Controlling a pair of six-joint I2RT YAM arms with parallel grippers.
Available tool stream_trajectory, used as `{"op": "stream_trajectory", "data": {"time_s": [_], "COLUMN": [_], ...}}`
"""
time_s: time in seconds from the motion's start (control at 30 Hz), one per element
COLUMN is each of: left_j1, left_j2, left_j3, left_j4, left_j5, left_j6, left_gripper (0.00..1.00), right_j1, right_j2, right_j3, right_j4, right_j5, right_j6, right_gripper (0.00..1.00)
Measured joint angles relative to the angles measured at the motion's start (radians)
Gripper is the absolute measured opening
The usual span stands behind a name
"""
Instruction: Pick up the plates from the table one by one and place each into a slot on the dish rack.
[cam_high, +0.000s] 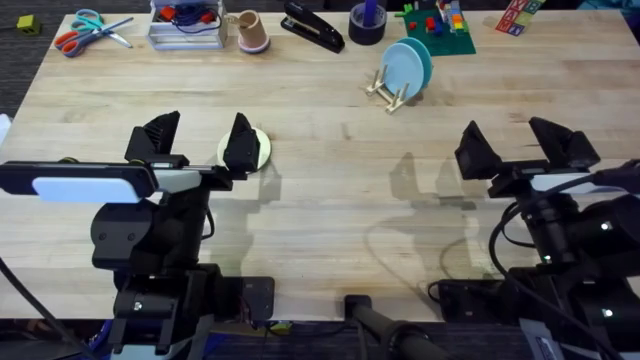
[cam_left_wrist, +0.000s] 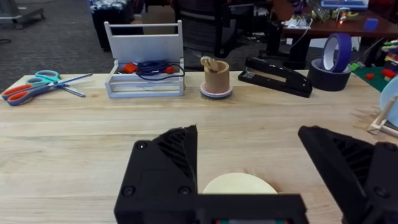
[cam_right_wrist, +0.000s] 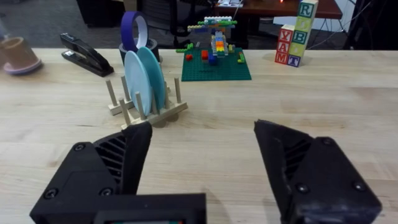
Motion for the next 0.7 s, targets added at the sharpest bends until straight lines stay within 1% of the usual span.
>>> {"op": "stream_trajectory", "data": {"time_s": [0.7], "left_j1": [0.000], "left_j2": [0.000], "left_j3": [0.000], "left_j4": [0.000], "left_j5": [0.000], "left_j6": [0.001], "left_gripper": [0.994], "right_j1": [0.000], "right_j2": [0.000], "right_j3": [0.000], "right_j4": [-0.007], "right_j5": [0.000], "right_j6": [0.000], "right_gripper": [0.993]}}
